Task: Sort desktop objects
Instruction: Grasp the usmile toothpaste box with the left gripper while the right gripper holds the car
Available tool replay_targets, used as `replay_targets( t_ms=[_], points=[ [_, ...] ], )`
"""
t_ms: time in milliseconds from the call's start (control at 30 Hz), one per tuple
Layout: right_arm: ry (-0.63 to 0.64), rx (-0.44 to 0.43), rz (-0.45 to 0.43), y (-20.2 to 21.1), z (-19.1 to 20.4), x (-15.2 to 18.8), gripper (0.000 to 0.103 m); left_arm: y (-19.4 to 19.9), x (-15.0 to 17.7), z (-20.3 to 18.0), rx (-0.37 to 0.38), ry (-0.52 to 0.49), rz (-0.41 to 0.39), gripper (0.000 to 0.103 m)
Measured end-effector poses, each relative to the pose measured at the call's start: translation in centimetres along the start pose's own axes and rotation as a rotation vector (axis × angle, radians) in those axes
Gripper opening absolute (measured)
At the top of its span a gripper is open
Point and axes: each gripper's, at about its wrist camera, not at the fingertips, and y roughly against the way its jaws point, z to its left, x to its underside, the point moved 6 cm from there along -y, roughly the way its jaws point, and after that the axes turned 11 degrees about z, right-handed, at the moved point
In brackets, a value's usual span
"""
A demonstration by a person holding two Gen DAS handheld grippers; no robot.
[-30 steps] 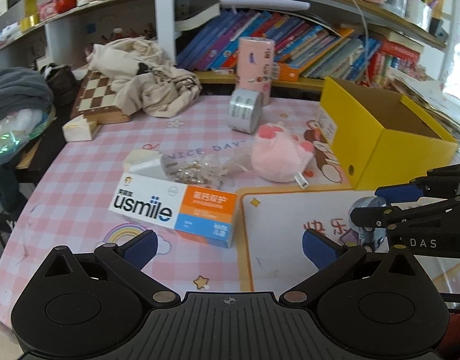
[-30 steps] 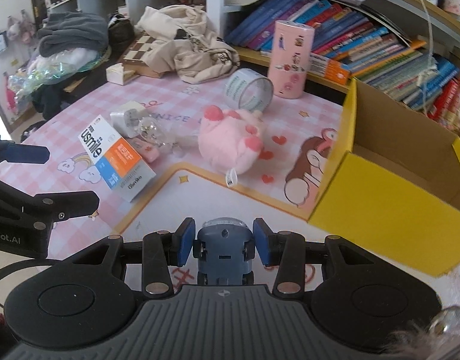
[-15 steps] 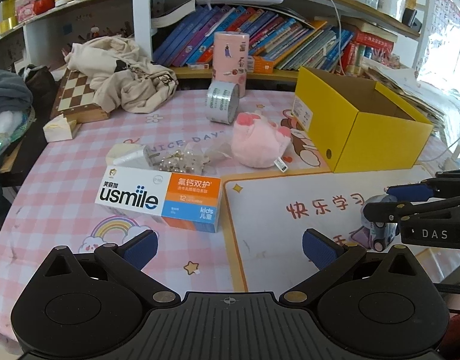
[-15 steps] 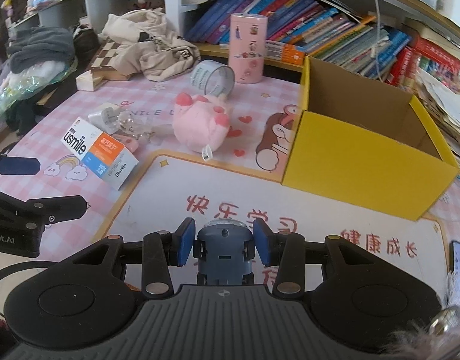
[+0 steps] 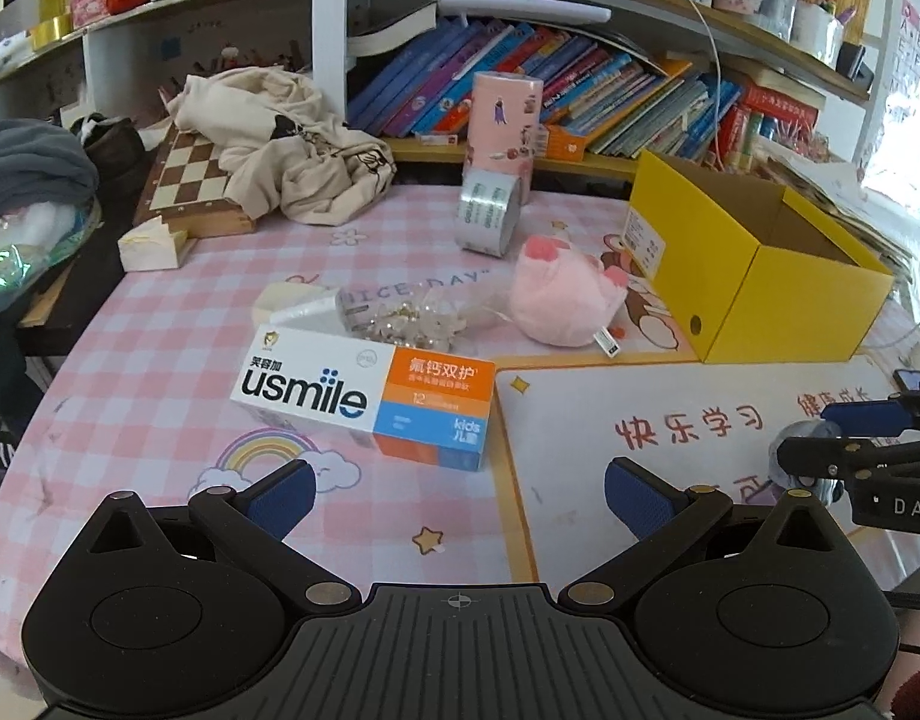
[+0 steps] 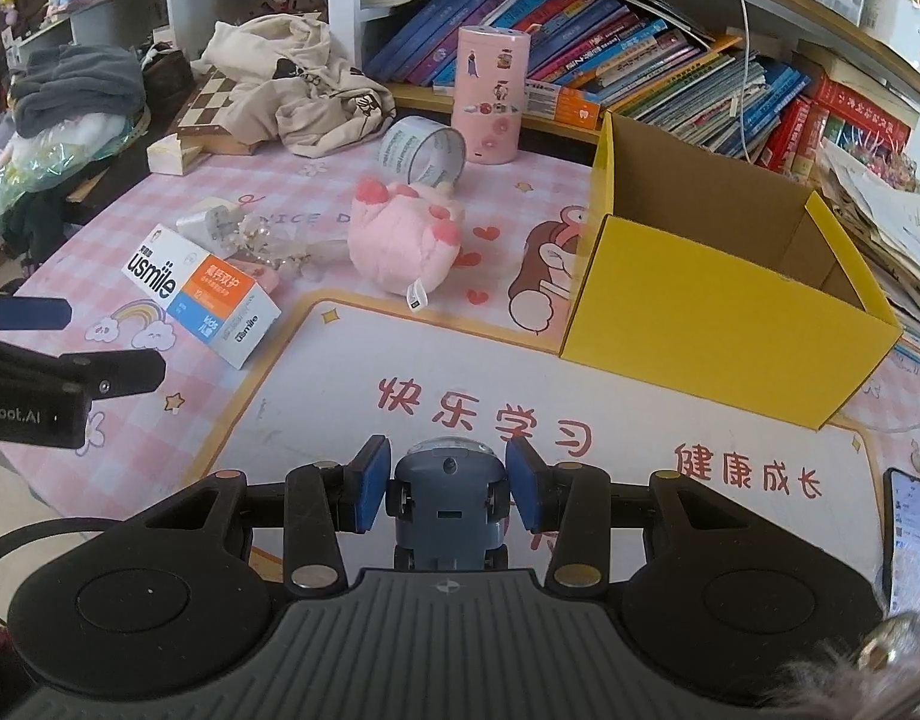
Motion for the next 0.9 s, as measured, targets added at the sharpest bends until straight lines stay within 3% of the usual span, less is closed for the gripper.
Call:
replay_targets(
  t_ms=[300,433,533,667,800,900],
  points=[
    [0.027,0.008,0.006,-0.6,-0.2,-0.6,0.040,-2.7,-0.9,1.4,-0.096,-0.011,-0.014,0.103],
    [0.047,0.007,0.016,-1.0,-0.3,-0.9,0.040,-3.9,-1.8,1.2,-0.123,-0.102,-0.015,0.103],
    [0.069,0.011,0.018,-1.2,-0.2,-1.0,0.040,-4.5,-2.2,0.6,-0.103,-0.260,0.005,0.103],
    [0.081,0.014,0.026,-1.4,-0.5,-0.9,0.040,-5.0,-1.7,-0.4,-0.058,-0.569,0.038,0.103],
    [0.076,0.016,0.032,-1.4,-1.0,-0.8,0.040,-5.7,-1.1,-1.2,-0.114,-0.909,0.012,0.103],
    [0.071,0.021,0.031,-1.3,-1.3,-0.7,0.040,-6.6,-1.4,-1.0,-0.122,-1.010,0.038,0.103]
  ],
)
